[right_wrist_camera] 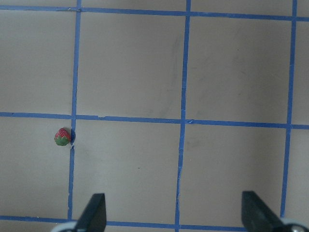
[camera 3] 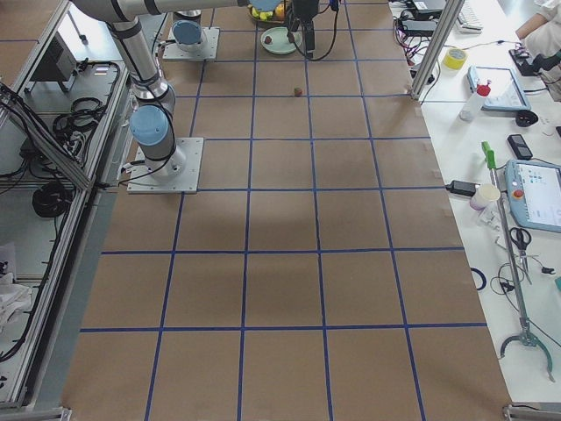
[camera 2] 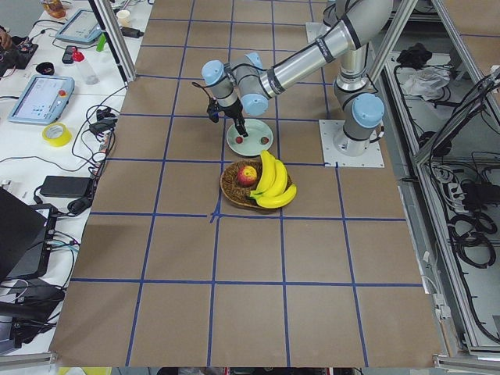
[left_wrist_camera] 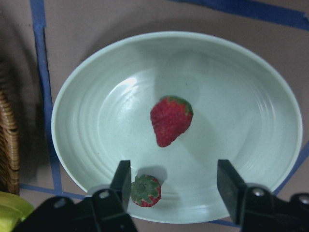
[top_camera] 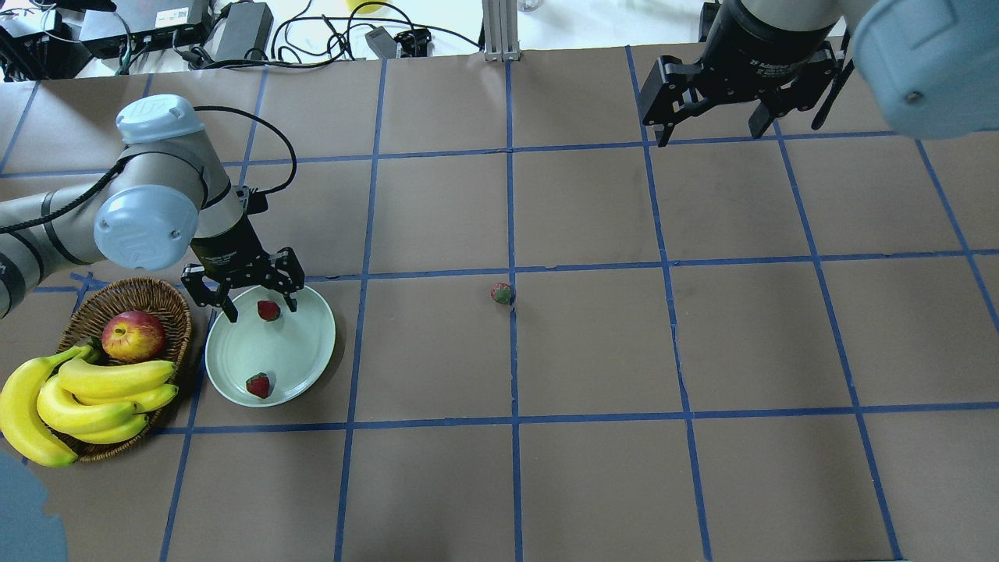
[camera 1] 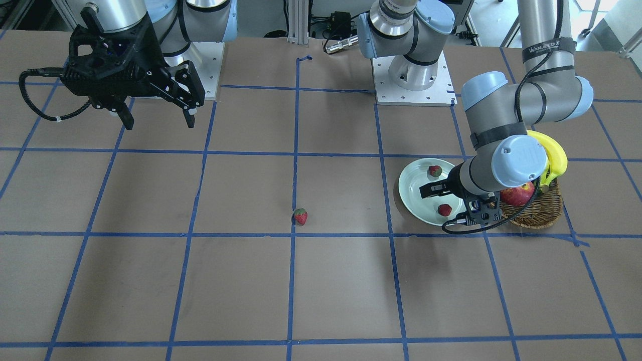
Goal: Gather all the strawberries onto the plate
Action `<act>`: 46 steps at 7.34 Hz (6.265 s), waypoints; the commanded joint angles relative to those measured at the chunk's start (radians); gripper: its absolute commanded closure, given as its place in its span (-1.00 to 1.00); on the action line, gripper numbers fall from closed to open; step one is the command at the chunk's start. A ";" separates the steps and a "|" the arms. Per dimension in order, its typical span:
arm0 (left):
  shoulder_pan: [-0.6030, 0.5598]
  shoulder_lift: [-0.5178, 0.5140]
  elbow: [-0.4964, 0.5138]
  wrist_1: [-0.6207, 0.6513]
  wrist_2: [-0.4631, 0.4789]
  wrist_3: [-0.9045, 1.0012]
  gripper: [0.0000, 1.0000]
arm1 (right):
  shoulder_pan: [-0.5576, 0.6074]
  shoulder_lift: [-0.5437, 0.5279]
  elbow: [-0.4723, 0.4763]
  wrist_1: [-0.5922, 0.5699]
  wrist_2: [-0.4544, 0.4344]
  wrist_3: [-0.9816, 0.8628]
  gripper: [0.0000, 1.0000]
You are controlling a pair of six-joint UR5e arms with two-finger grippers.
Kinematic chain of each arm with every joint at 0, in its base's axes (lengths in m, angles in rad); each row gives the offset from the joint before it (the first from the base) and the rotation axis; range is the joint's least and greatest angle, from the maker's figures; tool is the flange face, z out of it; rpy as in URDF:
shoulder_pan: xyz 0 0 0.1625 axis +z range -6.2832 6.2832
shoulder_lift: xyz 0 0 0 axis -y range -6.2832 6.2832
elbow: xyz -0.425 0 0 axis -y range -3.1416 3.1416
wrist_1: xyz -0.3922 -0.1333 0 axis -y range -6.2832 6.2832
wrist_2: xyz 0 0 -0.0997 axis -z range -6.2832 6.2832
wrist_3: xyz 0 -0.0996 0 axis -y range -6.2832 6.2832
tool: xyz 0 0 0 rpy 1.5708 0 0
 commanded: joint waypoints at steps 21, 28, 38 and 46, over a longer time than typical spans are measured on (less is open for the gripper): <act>-0.298 -0.074 0.102 0.184 -0.021 -0.394 1.00 | -0.025 0.016 -0.017 0.014 -0.004 0.080 1.00; -0.081 -0.007 -0.027 0.036 0.067 -0.111 1.00 | -0.022 0.000 -0.019 0.015 -0.043 0.089 -0.24; -0.064 0.232 0.344 -0.326 -0.057 -0.077 -1.00 | -0.025 -0.012 -0.069 0.017 0.045 -0.033 -0.94; -0.178 0.284 0.340 -0.314 -0.061 -0.013 -1.00 | -0.032 -0.006 -0.034 0.050 -0.046 -0.119 -1.00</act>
